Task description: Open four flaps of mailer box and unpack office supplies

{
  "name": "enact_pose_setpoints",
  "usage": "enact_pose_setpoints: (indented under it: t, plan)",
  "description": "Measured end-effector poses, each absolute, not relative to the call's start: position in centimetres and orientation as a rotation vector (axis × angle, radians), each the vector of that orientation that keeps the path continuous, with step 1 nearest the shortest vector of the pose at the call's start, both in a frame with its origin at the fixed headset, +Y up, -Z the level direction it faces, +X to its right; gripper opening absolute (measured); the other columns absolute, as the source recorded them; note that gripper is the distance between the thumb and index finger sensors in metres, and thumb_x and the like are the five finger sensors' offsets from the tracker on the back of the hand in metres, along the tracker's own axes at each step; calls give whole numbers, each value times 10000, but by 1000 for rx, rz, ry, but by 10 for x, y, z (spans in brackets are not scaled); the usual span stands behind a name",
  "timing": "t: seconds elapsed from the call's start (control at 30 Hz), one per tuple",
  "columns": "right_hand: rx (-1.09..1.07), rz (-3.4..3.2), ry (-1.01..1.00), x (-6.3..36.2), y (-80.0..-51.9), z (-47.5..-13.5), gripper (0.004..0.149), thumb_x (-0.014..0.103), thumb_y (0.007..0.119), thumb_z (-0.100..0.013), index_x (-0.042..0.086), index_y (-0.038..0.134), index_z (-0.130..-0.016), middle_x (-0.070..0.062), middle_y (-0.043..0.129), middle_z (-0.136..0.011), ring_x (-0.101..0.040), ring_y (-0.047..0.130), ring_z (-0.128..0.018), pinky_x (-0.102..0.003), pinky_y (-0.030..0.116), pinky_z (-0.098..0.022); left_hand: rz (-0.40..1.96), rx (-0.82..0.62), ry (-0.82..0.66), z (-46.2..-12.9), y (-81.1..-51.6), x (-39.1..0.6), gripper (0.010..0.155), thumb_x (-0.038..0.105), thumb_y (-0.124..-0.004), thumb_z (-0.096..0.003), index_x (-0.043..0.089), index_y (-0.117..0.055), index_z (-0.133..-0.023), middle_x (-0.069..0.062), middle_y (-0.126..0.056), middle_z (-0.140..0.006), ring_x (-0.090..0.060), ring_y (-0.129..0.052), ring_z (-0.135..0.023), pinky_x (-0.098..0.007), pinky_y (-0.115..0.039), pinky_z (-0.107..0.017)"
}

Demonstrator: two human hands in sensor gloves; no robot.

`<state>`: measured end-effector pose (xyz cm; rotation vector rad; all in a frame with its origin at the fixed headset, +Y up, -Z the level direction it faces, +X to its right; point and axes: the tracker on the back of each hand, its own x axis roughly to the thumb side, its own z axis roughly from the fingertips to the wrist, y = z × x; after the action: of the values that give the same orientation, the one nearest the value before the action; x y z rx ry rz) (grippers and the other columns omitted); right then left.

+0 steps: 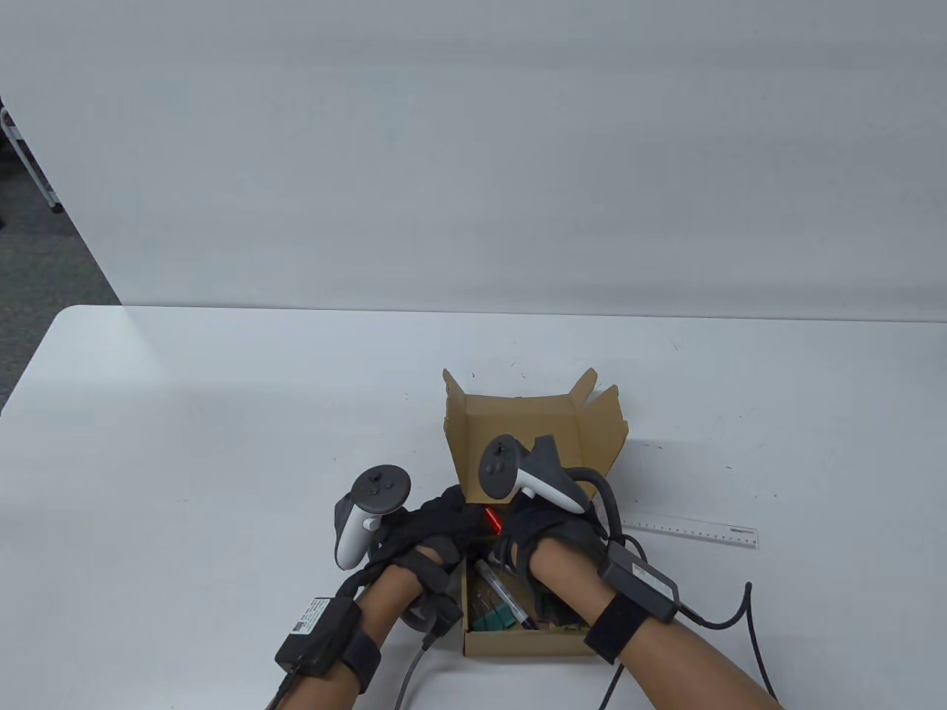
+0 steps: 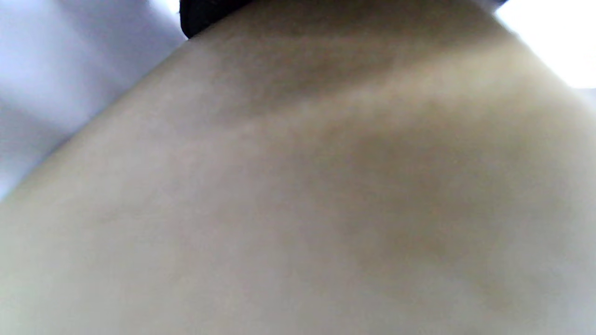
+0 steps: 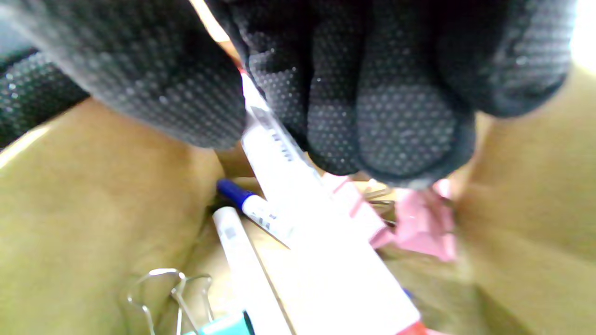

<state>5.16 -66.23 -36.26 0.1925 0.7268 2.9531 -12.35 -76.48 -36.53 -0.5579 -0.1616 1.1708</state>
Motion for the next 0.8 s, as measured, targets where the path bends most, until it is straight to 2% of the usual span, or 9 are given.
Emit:
enact_pose_setpoints:
  t: [0.07, 0.2, 0.27, 0.33, 0.4, 0.47, 0.6, 0.7, 0.8]
  plan:
    - [171, 2922, 708, 63, -651, -360, 441, 345, 943, -393, 11, 953, -680, -182, 1022, -575, -355, 1054, -352, -470, 853, -255, 1170, -558, -162, -365, -765, -124, 598, 467, -652, -582, 189, -485, -1084, -188, -569, -1156, -531, -553, -1040, -694, -368, -761]
    - [172, 2692, 565, 105, -610, -350, 441, 343, 948, -392, 9, 954, -680, -184, 1021, -577, -357, 1052, -355, -471, 852, -254, 1169, -557, -162, -365, -765, -124, 598, 467, -652, -583, 189, -484, -1085, -190, -567, -1157, -532, -552, -1041, -694, -368, -761]
    - [133, 2571, 411, 144, -591, -341, 440, 344, 948, -396, 10, 953, -683, -182, 1022, -580, -355, 1053, -358, -470, 852, -257, 1169, -558, -162, -366, -765, -124, 599, 468, -652, -583, 189, -483, -1085, -188, -568, -1157, -531, -552, -1042, -695, -368, -761]
    - [47, 2476, 302, 181, -590, -334, 441, 339, 950, -399, 2, 954, -684, -191, 1021, -579, -360, 1051, -355, -473, 850, -254, 1169, -558, -162, -366, -765, -123, 598, 467, -651, -583, 189, -484, -1085, -188, -567, -1157, -531, -551, -1042, -695, -367, -761]
    - [-92, 2434, 311, 219, -614, -328, 441, 333, 952, -401, -7, 956, -682, -200, 1022, -573, -365, 1050, -347, -477, 848, -247, 1169, -558, -162, -366, -765, -124, 599, 468, -650, -583, 189, -482, -1085, -188, -566, -1157, -531, -551, -1041, -694, -367, -761]
    - [-198, 2480, 370, 236, -644, -327, 442, 331, 951, -401, -13, 956, -679, -203, 1023, -568, -366, 1050, -340, -476, 849, -242, 1169, -558, -162, -366, -765, -124, 599, 467, -651, -582, 189, -482, -1085, -187, -568, -1157, -532, -552, -1040, -695, -366, -760]
    - [-274, 2566, 449, 240, -702, -325, 443, 344, 948, -400, -2, 958, -675, -192, 1027, -562, -350, 1057, -333, -462, 859, -233, 1171, -559, -162, -366, -765, -124, 600, 468, -651, -583, 188, -482, -1085, -191, -566, -1157, -533, -550, -1040, -695, -365, -760]
    - [-297, 2674, 541, 230, -721, -329, 445, 354, 939, -405, -4, 959, -669, -187, 1029, -553, -346, 1059, -322, -460, 859, -225, 1176, -559, -163, -365, -766, -124, 599, 469, -651, -582, 191, -483, -1085, -187, -566, -1156, -531, -551, -1039, -693, -364, -761]
    - [-308, 2803, 531, 219, -730, -330, 447, 360, 935, -407, 1, 957, -672, -181, 1030, -553, -339, 1060, -321, -455, 861, -224, 1178, -558, -162, -365, -766, -124, 598, 469, -651, -583, 192, -484, -1085, -188, -567, -1156, -530, -549, -1040, -692, -363, -761]
